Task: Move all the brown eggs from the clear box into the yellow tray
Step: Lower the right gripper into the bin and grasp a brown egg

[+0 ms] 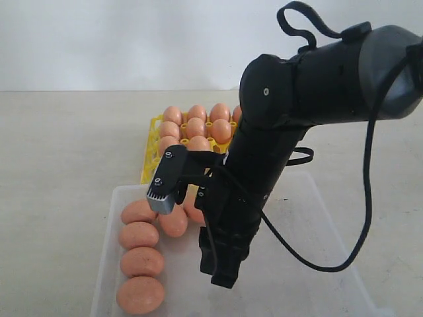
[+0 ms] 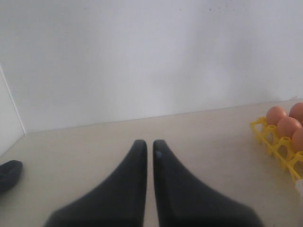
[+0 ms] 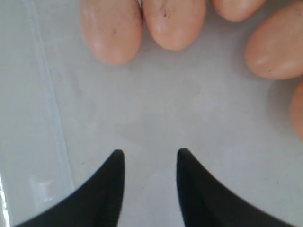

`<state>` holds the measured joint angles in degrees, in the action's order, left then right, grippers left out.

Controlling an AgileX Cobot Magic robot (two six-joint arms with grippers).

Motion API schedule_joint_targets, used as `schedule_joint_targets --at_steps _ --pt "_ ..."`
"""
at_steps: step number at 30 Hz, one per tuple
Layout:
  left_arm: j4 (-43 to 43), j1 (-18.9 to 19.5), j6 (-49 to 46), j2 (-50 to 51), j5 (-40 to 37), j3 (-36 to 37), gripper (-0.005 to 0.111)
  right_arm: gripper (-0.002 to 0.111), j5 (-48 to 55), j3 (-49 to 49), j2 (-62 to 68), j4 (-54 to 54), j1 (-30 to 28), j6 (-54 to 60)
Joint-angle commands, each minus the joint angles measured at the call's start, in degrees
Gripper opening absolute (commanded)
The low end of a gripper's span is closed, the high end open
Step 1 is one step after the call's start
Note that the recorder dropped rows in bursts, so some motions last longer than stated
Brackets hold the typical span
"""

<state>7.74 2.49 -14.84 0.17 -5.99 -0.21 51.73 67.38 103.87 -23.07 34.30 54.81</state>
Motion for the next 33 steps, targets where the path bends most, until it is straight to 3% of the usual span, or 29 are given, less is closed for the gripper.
schedule_joint_targets --at_steps 1,9,33 --pt "0.2 -0.4 -0.2 -0.2 0.0 0.2 0.004 0.053 -7.1 0.2 -0.1 -0.1 0.1 1.7" --pt "0.2 -0.4 -0.2 -0.2 0.1 0.2 0.004 0.054 -25.8 0.2 1.5 0.4 0.1 1.7" --pt "0.2 -0.4 -0.2 -0.2 0.1 0.2 0.004 0.054 -32.7 0.2 11.7 7.1 0.1 0.8"
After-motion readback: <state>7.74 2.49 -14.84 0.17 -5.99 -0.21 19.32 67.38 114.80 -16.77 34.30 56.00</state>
